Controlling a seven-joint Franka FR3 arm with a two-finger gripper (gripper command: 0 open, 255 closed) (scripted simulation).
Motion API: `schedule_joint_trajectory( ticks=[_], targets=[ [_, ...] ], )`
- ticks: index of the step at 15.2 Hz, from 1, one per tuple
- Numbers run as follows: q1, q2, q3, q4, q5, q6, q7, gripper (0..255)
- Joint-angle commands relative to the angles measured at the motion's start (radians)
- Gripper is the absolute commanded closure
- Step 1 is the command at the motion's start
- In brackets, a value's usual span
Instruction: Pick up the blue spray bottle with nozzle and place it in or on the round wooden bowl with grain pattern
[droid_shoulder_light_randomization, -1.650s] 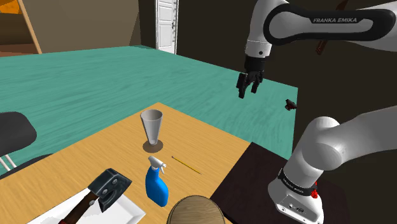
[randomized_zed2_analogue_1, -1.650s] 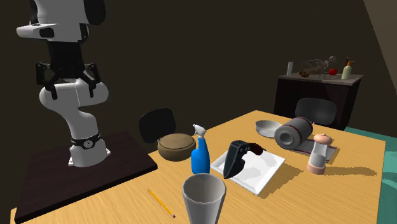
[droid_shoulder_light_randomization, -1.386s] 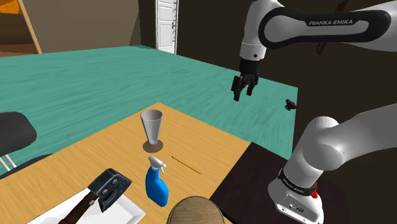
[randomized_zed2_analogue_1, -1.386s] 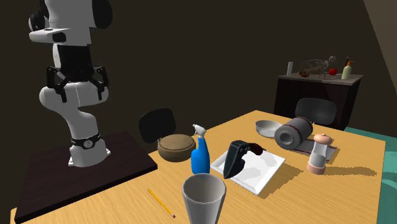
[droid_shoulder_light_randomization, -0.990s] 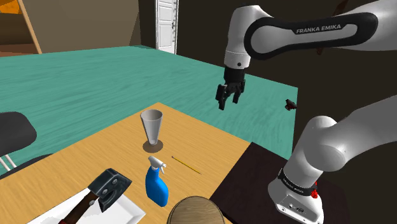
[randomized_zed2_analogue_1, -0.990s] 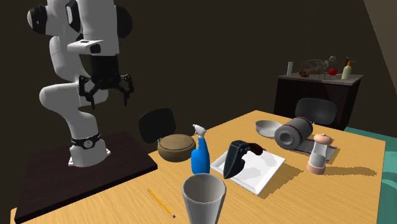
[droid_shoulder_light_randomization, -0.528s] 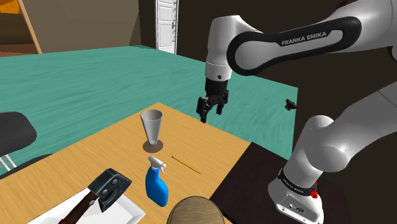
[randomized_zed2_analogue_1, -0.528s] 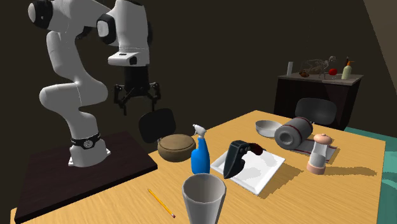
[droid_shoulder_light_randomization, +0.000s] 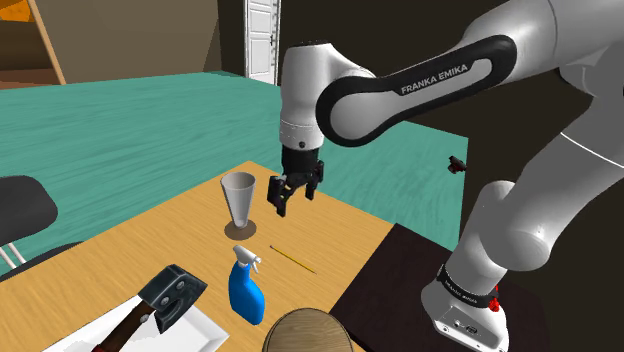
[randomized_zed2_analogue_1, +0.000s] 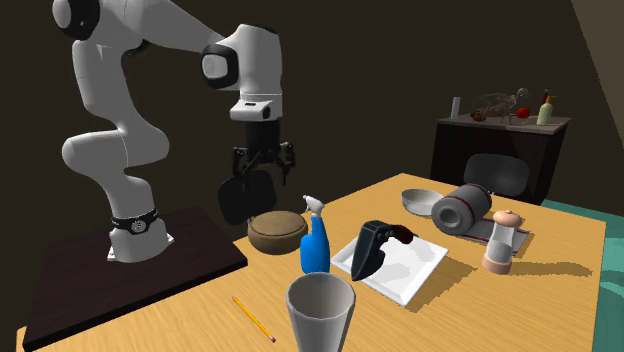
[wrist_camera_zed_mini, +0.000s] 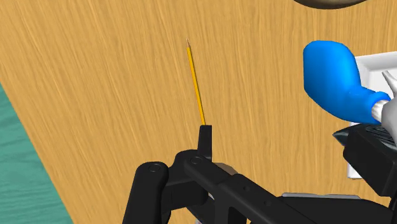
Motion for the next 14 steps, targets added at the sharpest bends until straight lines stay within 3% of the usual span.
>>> schedule_joint_trajectory(
  ticks=[1,10,14],
  targets=[
    [0.010,0.062,0.032,0.038,-0.018,0.029,0.043,0],
    [0.084,0.379,0.123,0.274,-0.185,0.097,0.249,0],
    [0.089,0.402,0.119,0.258,-0.201,0.133,0.260,0]
  ],
)
